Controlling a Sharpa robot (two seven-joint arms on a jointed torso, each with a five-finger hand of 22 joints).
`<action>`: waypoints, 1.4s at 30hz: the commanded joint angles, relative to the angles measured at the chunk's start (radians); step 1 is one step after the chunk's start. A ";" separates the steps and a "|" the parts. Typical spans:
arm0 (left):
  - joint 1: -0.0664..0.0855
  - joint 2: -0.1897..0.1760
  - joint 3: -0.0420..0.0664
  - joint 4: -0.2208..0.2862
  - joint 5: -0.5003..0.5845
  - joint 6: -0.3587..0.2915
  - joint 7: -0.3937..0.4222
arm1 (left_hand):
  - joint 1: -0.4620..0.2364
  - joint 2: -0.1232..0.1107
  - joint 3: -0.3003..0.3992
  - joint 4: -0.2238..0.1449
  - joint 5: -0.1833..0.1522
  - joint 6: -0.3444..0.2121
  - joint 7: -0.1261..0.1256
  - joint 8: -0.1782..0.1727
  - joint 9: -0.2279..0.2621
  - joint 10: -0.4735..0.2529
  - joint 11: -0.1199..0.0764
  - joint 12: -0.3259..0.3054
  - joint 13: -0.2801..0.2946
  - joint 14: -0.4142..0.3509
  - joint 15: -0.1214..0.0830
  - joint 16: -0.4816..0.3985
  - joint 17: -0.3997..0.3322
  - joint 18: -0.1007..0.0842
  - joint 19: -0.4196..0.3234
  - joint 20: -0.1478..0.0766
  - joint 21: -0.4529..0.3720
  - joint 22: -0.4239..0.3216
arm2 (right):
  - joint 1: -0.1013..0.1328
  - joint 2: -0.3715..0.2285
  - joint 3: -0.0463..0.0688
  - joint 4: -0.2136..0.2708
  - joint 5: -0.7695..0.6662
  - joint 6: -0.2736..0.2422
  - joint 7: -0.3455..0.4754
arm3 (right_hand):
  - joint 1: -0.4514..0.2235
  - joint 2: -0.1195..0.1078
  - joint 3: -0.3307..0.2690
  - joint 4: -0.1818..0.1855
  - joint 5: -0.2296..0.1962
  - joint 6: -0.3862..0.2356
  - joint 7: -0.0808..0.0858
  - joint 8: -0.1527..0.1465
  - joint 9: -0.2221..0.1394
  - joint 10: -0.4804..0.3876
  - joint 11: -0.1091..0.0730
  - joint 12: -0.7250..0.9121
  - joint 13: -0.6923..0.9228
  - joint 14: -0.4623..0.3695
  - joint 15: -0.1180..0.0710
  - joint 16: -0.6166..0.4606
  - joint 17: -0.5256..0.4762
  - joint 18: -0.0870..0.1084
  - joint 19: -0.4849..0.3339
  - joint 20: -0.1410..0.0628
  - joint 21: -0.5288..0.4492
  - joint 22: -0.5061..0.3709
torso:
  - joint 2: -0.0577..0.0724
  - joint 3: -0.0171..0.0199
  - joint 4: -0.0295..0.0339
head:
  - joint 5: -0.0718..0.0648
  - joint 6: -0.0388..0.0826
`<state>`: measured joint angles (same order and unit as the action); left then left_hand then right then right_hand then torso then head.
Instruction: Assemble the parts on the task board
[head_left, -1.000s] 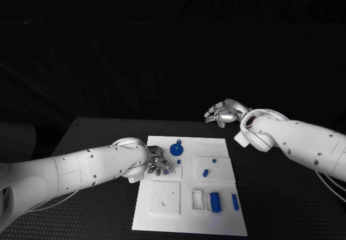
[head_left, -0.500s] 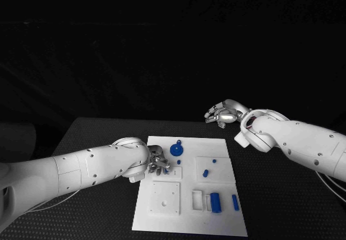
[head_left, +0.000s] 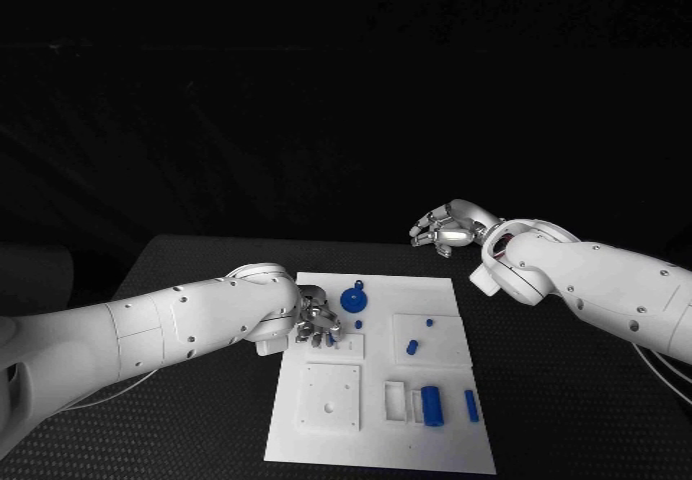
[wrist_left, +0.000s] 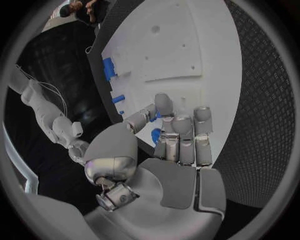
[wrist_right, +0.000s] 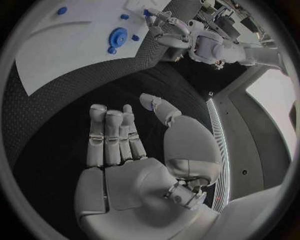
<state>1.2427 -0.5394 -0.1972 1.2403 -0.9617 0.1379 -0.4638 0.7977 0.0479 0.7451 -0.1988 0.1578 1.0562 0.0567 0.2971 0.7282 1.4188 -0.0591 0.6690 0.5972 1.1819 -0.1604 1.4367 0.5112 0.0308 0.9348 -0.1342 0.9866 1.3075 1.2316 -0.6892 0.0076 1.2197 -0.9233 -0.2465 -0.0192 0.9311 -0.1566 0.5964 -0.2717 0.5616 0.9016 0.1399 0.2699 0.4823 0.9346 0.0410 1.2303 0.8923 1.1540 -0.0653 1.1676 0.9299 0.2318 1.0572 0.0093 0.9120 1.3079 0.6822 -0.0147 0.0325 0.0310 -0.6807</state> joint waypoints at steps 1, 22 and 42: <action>0.007 0.008 0.001 -0.004 0.019 0.108 -0.031 | 0.021 0.026 0.012 -0.021 -0.001 0.023 -0.011 0.006 0.002 -0.003 -0.007 0.005 -0.001 -0.004 -0.012 0.005 0.001 0.003 -0.003 -0.117 0.007 0.021 | 0.000 0.001 0.000 -0.001 0.001 0.016 0.002 | 0.004 0.002 0.005 0.003 0.004 -0.002 0.009 0.005 0.002 -0.005 -0.004 0.004 -0.002 -0.004 -0.006 0.005 -0.001 0.030 0.007 0.003 -0.005 0.012 | 0.000 -0.0003 -0.0005 | 0.001 0.002; 0.013 -0.116 0.042 0.093 0.469 0.017 0.363 | 0.029 0.022 0.027 0.011 -0.081 0.008 -0.003 -0.008 -0.002 -0.029 0.002 -0.004 -0.009 -0.025 -0.004 -0.012 -0.007 -0.002 -0.017 -0.116 -0.003 0.014 | -0.049 -0.047 -0.044 0.222 -0.313 -0.085 0.085 | 0.132 -0.034 0.013 -0.017 -0.227 -0.014 0.012 0.000 -0.001 -0.014 0.000 0.015 -0.020 -0.010 -0.002 0.009 -0.009 0.030 0.004 0.003 -0.011 0.016 | 0.000 -0.0020 0.0012 | -0.011 0.023; 0.011 -0.166 0.041 0.116 0.577 0.071 0.527 | 0.096 -0.015 0.005 0.062 -0.109 -0.037 0.012 -0.021 0.007 -0.086 0.016 0.000 -0.003 -0.075 0.011 -0.011 -0.005 -0.012 -0.056 -0.106 -0.017 0.018 | -0.098 -0.055 -0.069 0.350 -0.386 -0.163 0.141 | 0.159 -0.059 0.009 -0.017 -0.328 -0.018 0.014 -0.003 -0.006 -0.015 0.001 0.020 -0.031 -0.011 -0.001 0.011 -0.013 0.030 0.005 0.005 -0.015 0.016 | 0.001 -0.0021 0.0005 | -0.010 0.054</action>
<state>1.2525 -0.7073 -0.1584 1.3520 -0.4136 0.1905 0.0181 0.8730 0.0224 0.7477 -0.1425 0.0452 1.0259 0.0703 0.2779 0.7324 1.3397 -0.0412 0.6648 0.5929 1.1158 -0.1485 1.4211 0.5049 0.0306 0.8825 -0.1181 0.9718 1.3078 1.1363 -0.7469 -0.0603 1.5599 -1.2800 -0.3879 0.0889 1.0824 -0.2106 0.6088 -0.2842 0.2362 0.8876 0.1523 0.2698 0.4769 0.9273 0.0410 1.2430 0.8634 1.1499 -0.0688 1.1727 0.9179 0.2322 1.0606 0.0128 0.9012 1.3085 0.6823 -0.0170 0.0336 0.0194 -0.6271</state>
